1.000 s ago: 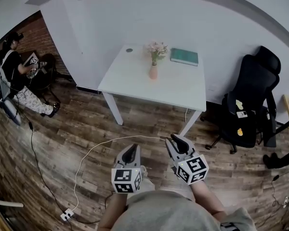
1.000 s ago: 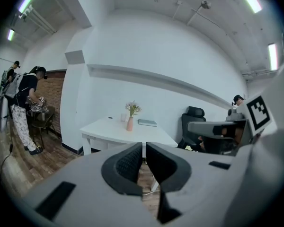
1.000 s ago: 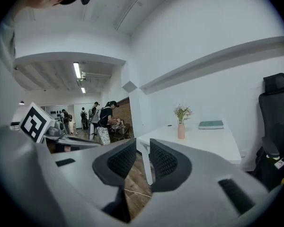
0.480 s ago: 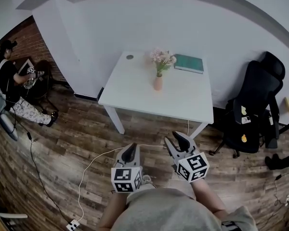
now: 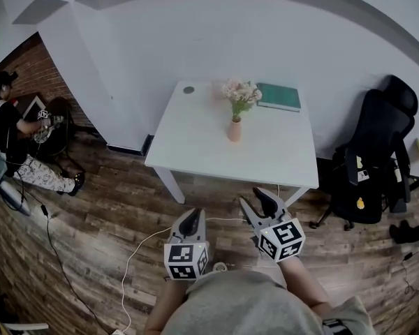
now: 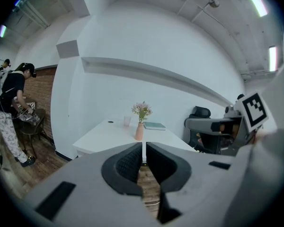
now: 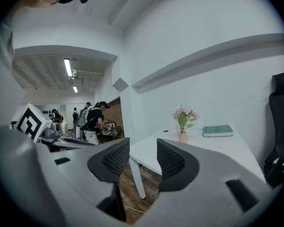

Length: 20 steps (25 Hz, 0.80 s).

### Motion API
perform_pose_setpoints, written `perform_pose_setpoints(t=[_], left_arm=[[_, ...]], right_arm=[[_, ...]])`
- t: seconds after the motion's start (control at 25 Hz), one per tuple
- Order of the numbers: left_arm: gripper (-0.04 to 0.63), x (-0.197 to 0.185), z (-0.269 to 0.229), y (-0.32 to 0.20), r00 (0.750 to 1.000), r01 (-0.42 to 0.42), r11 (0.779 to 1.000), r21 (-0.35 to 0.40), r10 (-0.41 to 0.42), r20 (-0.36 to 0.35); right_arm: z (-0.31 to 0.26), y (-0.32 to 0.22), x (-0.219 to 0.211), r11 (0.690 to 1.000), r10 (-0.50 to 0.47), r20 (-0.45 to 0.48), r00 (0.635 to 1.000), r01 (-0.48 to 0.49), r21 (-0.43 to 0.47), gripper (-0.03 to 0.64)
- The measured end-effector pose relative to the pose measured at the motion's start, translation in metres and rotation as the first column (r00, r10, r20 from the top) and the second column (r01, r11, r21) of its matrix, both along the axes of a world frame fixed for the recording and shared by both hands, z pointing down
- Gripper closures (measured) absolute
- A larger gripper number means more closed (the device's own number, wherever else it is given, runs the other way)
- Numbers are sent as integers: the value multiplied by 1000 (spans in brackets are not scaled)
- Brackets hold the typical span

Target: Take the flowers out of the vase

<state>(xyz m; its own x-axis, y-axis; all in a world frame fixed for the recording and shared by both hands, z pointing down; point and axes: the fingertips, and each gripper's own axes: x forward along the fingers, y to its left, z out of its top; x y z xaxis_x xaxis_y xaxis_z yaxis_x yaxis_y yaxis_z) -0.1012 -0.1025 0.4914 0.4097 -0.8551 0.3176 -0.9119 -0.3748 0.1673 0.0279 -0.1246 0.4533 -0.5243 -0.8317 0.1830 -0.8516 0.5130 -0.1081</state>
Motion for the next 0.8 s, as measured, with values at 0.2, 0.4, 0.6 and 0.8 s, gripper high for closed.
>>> perform_pose_setpoints(t=[0.2,0.4,0.6,0.8], left_arm=[[572,-5,2,-22,1000,-16,1000,4,16,-2],[572,-7,5,-37,1000,-22,1000,-4,22,-6],[572,-7,9,-51,1000,-23,1000,-14,23,-5],[572,-10,13,-73,1000,-20,1000,-19,20,-3]], right_arm=[[1,-22,-5,1000,20,-4,1000,-20,5,431],[3,-38,-6,1000,31,-11,999,-31,3,428],[2,-56,-7,999,32,-11,999,-32,1,422],[2,-86,-7,999,41,-20,999,-41,15,417]])
